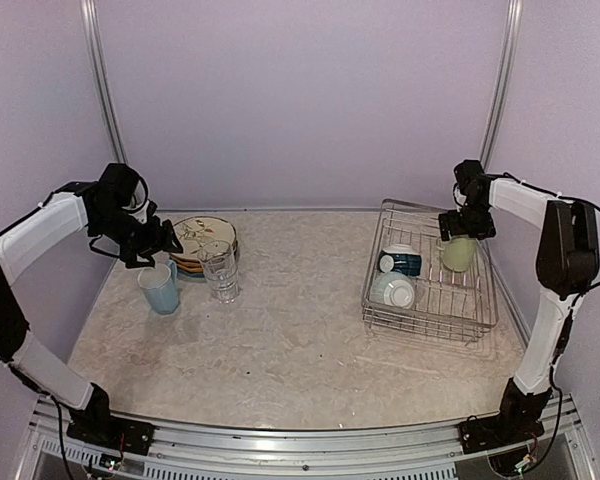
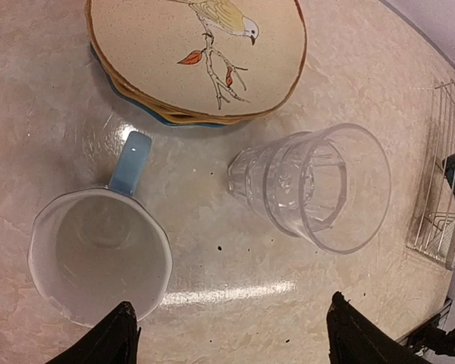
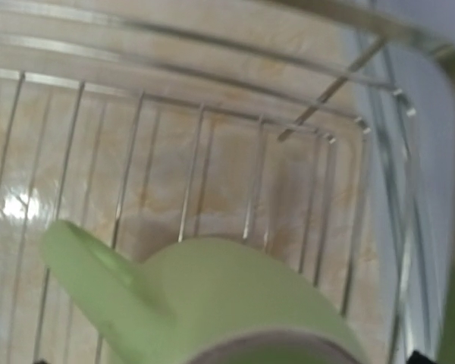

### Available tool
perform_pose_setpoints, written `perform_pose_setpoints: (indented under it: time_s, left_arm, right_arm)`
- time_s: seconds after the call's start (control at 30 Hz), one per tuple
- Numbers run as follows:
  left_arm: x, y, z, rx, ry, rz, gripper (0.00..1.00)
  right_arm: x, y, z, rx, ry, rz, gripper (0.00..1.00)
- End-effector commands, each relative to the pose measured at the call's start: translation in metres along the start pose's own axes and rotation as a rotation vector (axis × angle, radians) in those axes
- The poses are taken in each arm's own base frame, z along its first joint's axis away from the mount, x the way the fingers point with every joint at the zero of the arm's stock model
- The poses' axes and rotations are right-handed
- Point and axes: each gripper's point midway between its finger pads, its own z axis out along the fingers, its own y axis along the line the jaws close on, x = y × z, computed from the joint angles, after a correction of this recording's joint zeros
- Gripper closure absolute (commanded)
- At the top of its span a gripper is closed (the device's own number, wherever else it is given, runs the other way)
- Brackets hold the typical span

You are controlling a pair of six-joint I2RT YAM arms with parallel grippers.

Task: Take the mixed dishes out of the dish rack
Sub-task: Grab the cup from the dish rack.

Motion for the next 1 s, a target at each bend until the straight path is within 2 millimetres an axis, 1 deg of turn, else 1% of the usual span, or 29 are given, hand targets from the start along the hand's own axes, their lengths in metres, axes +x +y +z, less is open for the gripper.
perform_pose_setpoints:
  time_s: [0.0, 0.13, 0.33, 0.4, 0.47, 0.6, 0.73, 0.77, 0.8, 0.83, 0.97]
  left_arm:
    - [-0.004, -0.013, -0.021, 0.05, -0.065, 0.039, 0.18]
    - [-0.006, -0.019, -0.036, 0.068, -0.103, 0.052, 0.18]
    - [-0.008, -0.028, -0.054, 0.106, -0.148, 0.057, 0.17]
    - [-0.009, -0.031, -0.059, 0.117, -0.158, 0.058, 0.17]
    - [-0.009, -0.033, -0.062, 0.126, -0.161, 0.058, 0.17]
    - [-0.008, -0.035, -0.065, 0.135, -0.164, 0.058, 0.17]
    - [-0.005, -0.036, -0.067, 0.143, -0.159, 0.055, 0.17]
    - [-0.004, -0.036, -0.068, 0.145, -0.161, 0.055, 0.17]
    - [-0.004, -0.036, -0.069, 0.147, -0.161, 0.054, 0.17]
    - [-0.003, -0.037, -0.07, 0.149, -0.165, 0.055, 0.17]
    - [-0.001, -0.04, -0.076, 0.162, -0.177, 0.056, 0.17]
  right_arm:
    - [0.012, -0.003, 0.022, -0.039, 0.05, -0.037, 0.0]
    - [0.017, -0.003, 0.031, -0.056, 0.068, -0.042, 0.0]
    - [0.019, -0.003, 0.042, -0.065, 0.064, -0.054, 0.01]
    - [0.021, 0.0, 0.048, -0.077, 0.077, -0.052, 0.06]
    - [0.021, 0.004, 0.052, -0.095, 0.083, -0.05, 0.08]
    - [0.014, 0.008, 0.05, -0.119, 0.055, -0.037, 0.12]
    - [0.003, 0.01, 0.04, -0.143, 0.01, -0.016, 0.25]
    - [0.001, 0.01, 0.036, -0.148, -0.004, -0.008, 0.3]
    - [-0.002, 0.01, 0.032, -0.157, -0.02, -0.002, 0.37]
    - [-0.005, 0.012, 0.027, -0.169, -0.035, 0.001, 0.43]
    - [-0.019, 0.011, 0.002, -0.2, -0.112, 0.037, 0.6]
